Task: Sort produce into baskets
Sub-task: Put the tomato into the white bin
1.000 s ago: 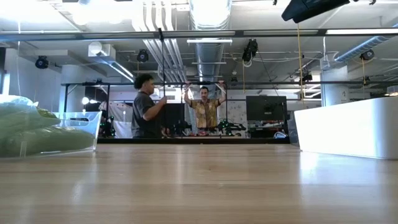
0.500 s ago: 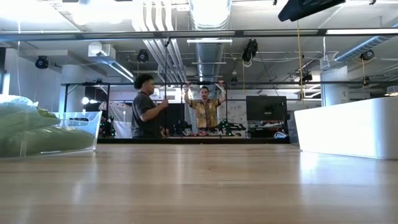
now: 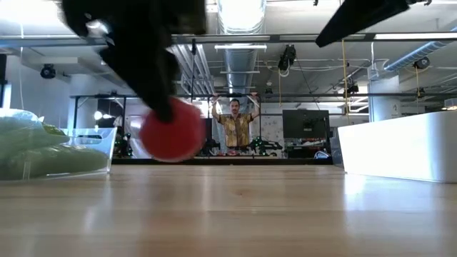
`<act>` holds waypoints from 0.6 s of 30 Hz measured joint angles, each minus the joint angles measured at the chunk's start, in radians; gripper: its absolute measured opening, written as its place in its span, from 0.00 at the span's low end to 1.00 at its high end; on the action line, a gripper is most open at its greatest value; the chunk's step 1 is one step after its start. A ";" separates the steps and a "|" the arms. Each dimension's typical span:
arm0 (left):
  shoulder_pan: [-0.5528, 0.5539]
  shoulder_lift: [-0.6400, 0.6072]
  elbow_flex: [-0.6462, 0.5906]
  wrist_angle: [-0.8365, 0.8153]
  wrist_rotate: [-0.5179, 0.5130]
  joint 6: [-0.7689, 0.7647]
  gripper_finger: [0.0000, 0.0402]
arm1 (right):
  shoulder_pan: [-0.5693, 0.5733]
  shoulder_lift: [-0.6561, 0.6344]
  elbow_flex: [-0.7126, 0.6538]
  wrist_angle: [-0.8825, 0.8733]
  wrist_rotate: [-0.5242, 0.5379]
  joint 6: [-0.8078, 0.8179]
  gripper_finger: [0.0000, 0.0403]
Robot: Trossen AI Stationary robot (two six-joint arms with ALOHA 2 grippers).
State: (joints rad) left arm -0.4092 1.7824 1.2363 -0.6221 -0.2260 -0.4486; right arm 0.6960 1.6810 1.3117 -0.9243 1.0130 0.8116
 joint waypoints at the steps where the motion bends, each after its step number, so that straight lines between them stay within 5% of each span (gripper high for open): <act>1: 0.021 0.000 -0.016 0.043 0.002 0.026 0.66 | 0.002 0.004 0.000 -0.001 -0.013 -0.001 0.62; 8: 0.069 0.000 -0.058 0.146 0.005 0.136 0.66 | 0.009 0.006 0.000 0.040 -0.077 0.000 0.61; 18: 0.067 0.000 -0.183 0.308 -0.059 0.042 0.69 | 0.009 0.039 0.000 0.165 -0.074 -0.045 0.60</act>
State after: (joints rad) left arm -0.3425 1.7821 1.0536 -0.3140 -0.2854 -0.4065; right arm 0.7048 1.7196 1.3121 -0.7590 0.9385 0.7662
